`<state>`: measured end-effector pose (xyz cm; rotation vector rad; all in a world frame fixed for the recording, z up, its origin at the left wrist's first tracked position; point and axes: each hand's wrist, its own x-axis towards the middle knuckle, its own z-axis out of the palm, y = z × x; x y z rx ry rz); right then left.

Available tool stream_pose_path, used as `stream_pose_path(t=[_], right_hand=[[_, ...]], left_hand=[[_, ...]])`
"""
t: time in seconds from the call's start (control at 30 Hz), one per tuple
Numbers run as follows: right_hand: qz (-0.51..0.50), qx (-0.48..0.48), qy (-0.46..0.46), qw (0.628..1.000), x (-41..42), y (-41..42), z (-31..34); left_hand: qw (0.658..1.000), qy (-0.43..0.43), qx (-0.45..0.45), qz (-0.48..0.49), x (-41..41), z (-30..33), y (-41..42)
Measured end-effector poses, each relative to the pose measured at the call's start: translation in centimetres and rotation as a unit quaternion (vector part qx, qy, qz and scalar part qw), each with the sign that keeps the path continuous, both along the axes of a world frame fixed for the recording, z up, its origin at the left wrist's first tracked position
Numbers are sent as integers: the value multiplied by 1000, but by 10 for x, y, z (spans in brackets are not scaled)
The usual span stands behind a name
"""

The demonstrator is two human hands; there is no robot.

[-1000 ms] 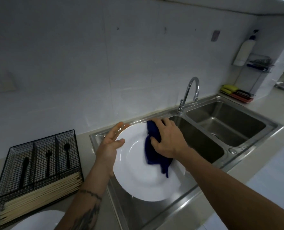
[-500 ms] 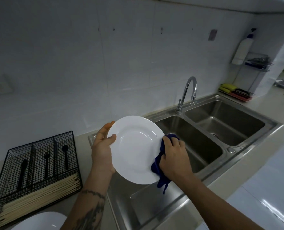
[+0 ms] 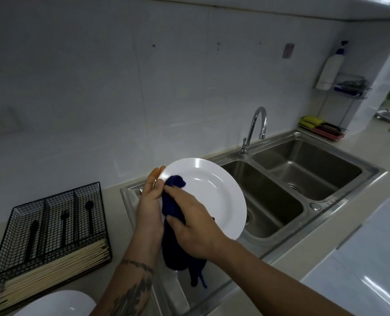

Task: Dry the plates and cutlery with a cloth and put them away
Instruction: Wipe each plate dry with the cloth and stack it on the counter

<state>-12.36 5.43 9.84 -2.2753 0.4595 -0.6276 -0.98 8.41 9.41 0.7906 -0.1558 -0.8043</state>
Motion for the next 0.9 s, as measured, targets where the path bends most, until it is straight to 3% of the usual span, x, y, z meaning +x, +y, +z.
stream_pose_path(t=[0.13, 0.27, 0.37, 0.47, 0.63, 0.73, 0.83, 0.9], right_hand=[[-15, -140, 59, 988, 17, -39, -3], [-135, -247, 124, 951, 19, -77, -5], [-213, -222, 162, 938, 5, -88, -16], [-208, -174, 168, 948, -9, -75, -33], [-80, -56, 102, 990, -16, -32, -32], [-9, 2, 80, 997, -21, -17, -8], [20, 1, 65, 998, -24, -14, 8], [11, -63, 47, 997, -26, -19, 16]], left_hand=[[998, 4, -43, -40, 3, 6, 6], [999, -11, -19, -30, 1, 6, 16], [999, -28, -23, -5, 9, 8, 23], [999, -34, -16, -10, 9, 8, 25], [999, -29, 9, -11, 8, 4, 16], [999, -19, 26, 17, 20, 12, 6], [994, -16, 74, 74, 38, 20, -2], [988, 6, 110, 111, 48, 24, -4]])
